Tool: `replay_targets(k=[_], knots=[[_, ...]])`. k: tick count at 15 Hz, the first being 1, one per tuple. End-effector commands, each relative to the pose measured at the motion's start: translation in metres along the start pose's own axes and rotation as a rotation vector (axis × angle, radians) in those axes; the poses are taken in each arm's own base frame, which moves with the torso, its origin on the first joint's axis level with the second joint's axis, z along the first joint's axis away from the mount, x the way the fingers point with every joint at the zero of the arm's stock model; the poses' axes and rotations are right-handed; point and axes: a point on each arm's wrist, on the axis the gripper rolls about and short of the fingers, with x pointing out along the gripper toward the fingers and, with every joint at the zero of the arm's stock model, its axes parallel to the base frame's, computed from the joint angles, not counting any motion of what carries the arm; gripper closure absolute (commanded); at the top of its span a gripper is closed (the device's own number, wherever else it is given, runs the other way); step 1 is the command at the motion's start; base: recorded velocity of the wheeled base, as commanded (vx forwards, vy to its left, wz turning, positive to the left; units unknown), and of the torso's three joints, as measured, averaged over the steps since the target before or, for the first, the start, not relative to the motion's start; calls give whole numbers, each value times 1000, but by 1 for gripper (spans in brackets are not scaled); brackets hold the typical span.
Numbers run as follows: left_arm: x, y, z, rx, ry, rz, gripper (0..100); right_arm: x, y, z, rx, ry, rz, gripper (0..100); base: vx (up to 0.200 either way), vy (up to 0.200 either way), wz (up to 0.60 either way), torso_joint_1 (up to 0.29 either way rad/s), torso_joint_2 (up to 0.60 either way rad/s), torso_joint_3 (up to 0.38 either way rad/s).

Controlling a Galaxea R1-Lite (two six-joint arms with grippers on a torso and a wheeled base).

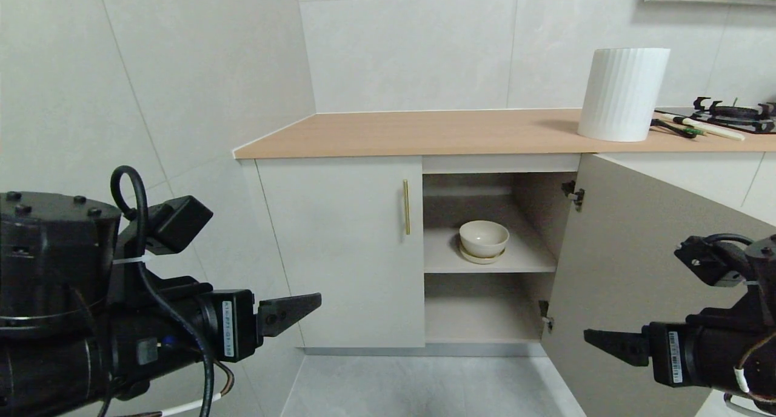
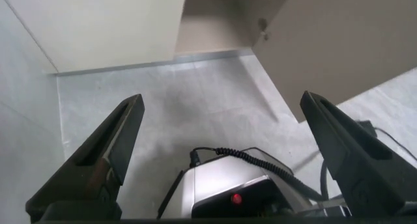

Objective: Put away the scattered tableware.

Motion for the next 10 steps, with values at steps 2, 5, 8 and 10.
replay_targets(k=[2, 5, 8, 10], knots=[[0, 0, 0, 1, 1, 2, 0, -8, -2, -2, 4, -21, 11, 0, 0, 0, 0, 0, 0, 0], [1, 0, -1, 3, 5, 4, 0, -7, -3, -4, -5, 17, -10, 0, 0, 0, 0, 0, 0, 0], [0, 1, -2, 33, 5, 8, 0, -15, -6, -5, -36, 77, -40, 0, 0, -200, 0, 1, 2, 2], [0, 1, -2, 33, 5, 8, 0, -23, -7, -4, -44, 129, -65, 0, 0, -200, 0, 12, 12, 2]])
